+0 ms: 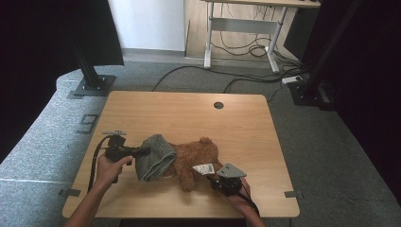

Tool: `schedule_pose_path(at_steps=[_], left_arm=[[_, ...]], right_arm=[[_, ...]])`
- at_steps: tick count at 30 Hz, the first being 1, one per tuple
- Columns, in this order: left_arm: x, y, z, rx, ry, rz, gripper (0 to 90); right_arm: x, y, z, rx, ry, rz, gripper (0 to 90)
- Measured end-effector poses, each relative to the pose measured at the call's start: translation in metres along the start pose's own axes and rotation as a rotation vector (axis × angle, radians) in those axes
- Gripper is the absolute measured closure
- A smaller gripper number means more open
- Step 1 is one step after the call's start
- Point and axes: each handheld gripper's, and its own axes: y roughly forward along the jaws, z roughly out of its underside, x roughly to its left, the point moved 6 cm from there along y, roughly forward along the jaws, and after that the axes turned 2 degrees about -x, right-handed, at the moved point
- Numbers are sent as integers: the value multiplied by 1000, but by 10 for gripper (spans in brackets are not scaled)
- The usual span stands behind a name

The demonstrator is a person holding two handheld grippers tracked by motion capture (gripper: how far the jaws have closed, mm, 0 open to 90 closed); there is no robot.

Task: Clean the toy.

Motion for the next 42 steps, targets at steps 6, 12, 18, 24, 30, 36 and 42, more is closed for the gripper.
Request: schedule_pose_path(at_steps=[6,12,18,24,30,36,42], left_arm=[[-1,-1,14,3,-11,22,755],[-3,-3,20,3,-13,33,756],[-2,-5,24,0,-10,39,755],[-3,-5,24,-7,-8,38,755],[-3,-6,25,-8,-12,51,755],[-2,-5,24,-7,-15,49,755],[0,-6,26,-5,-20,55,758]], right_arm=[[7,-7,2,-1,-3,-24,574],[13,-11,3,5,10,-78,437],[10,-24,-8,-17,106,-189,283],[-1,-42,-15,-57,127,-191,257],[-14,-46,-24,-67,174,-197,220],[-6,-18,-32,5,159,-250,237],[9,1,-22,98,125,-276,393]])
